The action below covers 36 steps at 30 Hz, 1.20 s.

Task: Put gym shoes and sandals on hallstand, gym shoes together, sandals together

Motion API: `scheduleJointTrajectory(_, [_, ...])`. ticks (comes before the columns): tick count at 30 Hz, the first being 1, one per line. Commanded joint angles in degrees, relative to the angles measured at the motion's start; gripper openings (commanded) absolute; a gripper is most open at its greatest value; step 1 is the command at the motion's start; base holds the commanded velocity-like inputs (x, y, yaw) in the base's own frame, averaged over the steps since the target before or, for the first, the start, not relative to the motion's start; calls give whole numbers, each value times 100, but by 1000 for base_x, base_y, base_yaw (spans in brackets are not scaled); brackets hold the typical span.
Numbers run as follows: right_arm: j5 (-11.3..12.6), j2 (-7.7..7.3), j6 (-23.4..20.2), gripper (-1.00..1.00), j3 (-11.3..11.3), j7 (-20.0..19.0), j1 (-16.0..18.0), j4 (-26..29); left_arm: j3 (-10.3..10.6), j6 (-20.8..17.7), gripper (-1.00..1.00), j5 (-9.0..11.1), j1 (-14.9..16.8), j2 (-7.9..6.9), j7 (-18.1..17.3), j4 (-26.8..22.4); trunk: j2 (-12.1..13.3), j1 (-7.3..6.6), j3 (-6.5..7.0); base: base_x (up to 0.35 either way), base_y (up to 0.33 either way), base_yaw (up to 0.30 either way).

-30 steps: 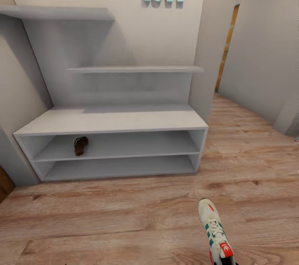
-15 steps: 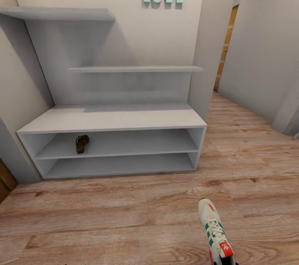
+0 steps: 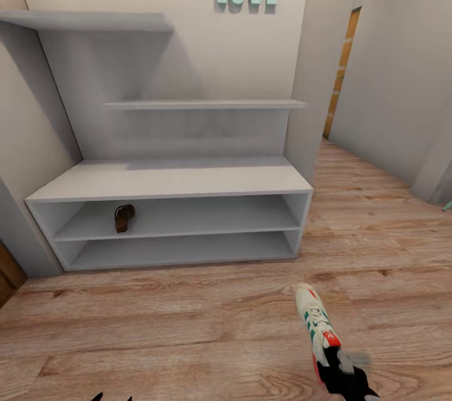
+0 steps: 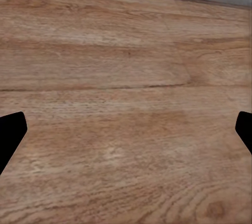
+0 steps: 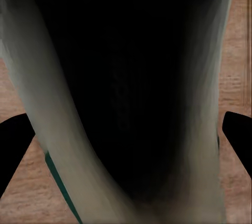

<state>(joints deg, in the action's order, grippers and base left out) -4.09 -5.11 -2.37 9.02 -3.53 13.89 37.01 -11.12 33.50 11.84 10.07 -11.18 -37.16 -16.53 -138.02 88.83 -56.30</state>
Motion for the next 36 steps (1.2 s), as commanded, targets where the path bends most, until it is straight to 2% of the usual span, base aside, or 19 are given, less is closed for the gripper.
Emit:
scheduleJointTrajectory(1, [-52, 30, -281, -100, 20, -11, 37, 172, -11, -8, 100, 45, 3, 0, -55, 7, -2, -1, -6, 0, 0, 0])
scheduleJointTrajectory(3, [-65, 116, -712, -100, -9, 40, 115, 432, -9, -6, 100, 43, 3, 4, -55, 8, -2, -1, -6, 0, 0, 0])
scheduleJointTrajectory(4, [-76, 233, -1073, -100, -54, 104, 209, 628, -7, -6, 100, 41, 3, 6, -55, 9, -2, -1, -6, 0, 0, 0])
scheduleJointTrajectory(7, [-88, 412, -1479, -100, -137, 264, 385, 799, -6, -8, 100, 39, 3, 8, -54, 9, -2, -1, -6, 0, 0, 0])
scheduleJointTrajectory(8, [-93, 536, -1665, -100, -210, 425, 520, 854, -7, -9, 100, 38, 3, 6, -54, 9, -2, -1, -6, 0, 0, 0])
scheduleJointTrajectory(10, [-95, 662, -1789, -100, -297, 623, 656, 883, -9, -9, 100, 38, 4, 4, -54, 9, -2, -1, -6, 0, 0, 0])
scheduleJointTrajectory(11, [-94, 785, -1869, -100, -402, 839, 786, 896, -10, -9, 100, 38, 4, 4, -54, 10, -2, -1, -6, 0, 0, 0])
scheduleJointTrajectory(14, [-93, 967, -1939, -100, -579, 1153, 945, 874, -9, -14, 100, 38, 4, 7, -54, 10, -2, -1, -6, 0, 0, 0])
scheduleJointTrajectory(15, [-93, 1077, -1967, -100, -689, 1337, 1032, 838, -7, -16, 100, 37, 4, 12, -54, 10, -2, -1, -6, 0, 0, 0])
scheduleJointTrajectory(18, [-89, 1232, -2001, -100, -825, 1602, 1204, 789, -3, -17, 100, 34, 4, 21, -54, 10, -2, -1, -6, 0, 0, 0])
scheduleJointTrajectory(21, [-85, 1304, -2022, -100, -881, 1726, 1374, 751, 1, -18, 100, 34, 4, 21, -54, 10, -2, -1, -6, 0, 0, 0])
scheduleJointTrajectory(26, [-56, 1342, -2023, -100, -907, 1803, 1580, 641, 1, -13, 100, 35, 4, 12, -54, 10, -2, -1, -6, 0, 0, 0])
scheduleJointTrajectory(36, [-48, 1346, -2004, -100, -898, 1812, 1608, 608, -6, -26, 100, 34, 4, 14, -54, 10, -2, -1, -6, 0, 0, 0])
